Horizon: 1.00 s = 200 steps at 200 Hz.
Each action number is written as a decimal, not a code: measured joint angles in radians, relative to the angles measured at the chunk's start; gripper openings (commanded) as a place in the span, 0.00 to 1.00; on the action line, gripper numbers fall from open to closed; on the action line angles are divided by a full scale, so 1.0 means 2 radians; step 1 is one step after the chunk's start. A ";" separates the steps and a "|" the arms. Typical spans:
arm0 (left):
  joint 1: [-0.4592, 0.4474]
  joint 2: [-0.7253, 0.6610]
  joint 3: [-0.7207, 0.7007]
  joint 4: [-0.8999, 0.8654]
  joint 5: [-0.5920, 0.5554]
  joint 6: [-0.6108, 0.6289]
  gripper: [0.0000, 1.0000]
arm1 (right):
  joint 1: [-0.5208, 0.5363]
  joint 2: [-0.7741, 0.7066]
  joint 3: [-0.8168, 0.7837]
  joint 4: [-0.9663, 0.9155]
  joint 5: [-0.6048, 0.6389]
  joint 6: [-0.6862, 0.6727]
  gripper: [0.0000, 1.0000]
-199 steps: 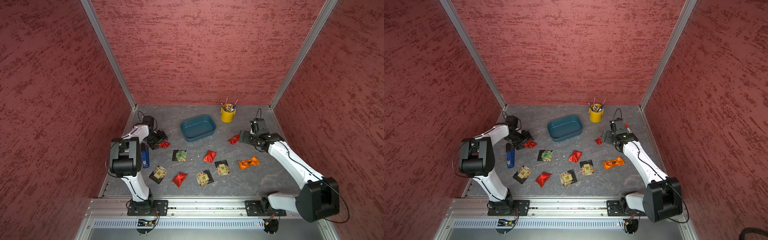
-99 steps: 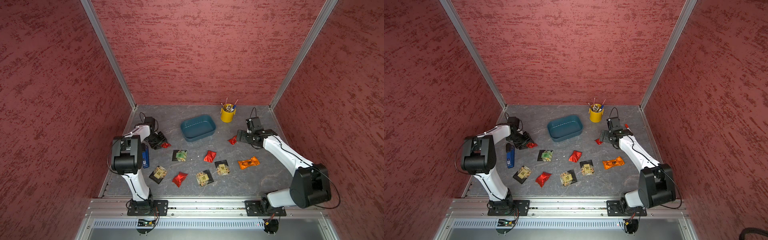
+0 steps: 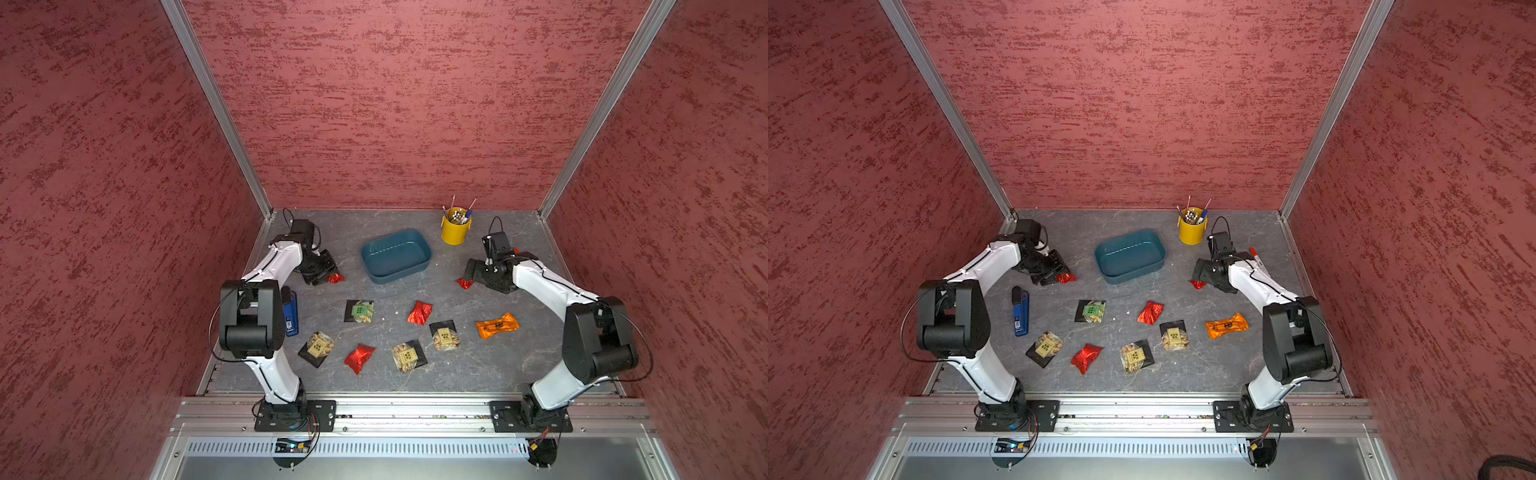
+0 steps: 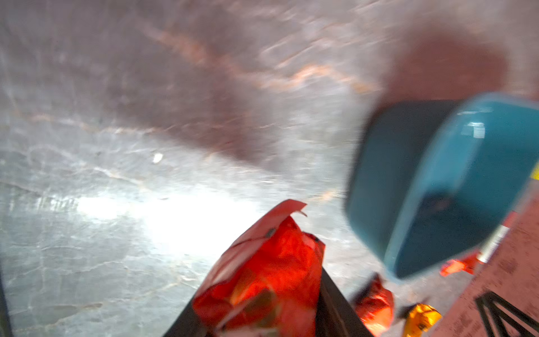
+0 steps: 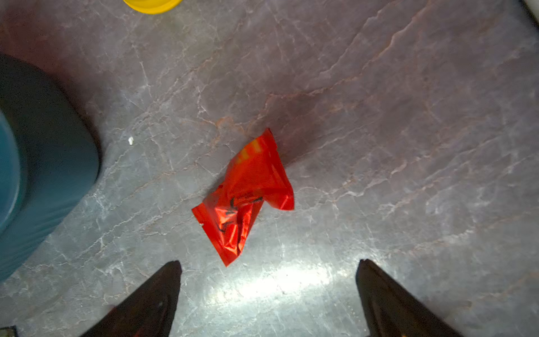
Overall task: Put the tea bags into the storage box
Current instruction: Pick up the tea bag from the center of the board, then place the tea bag in the storage box.
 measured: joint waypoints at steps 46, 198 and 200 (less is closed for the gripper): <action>-0.056 0.004 0.104 -0.015 0.009 -0.001 0.49 | -0.003 0.014 0.006 0.011 -0.016 0.027 0.99; -0.150 0.193 0.258 0.016 0.026 -0.030 0.63 | -0.008 0.095 0.033 0.040 -0.035 0.067 0.95; -0.150 0.194 0.259 0.017 0.027 -0.032 0.64 | -0.008 0.096 0.034 0.041 -0.035 0.067 0.95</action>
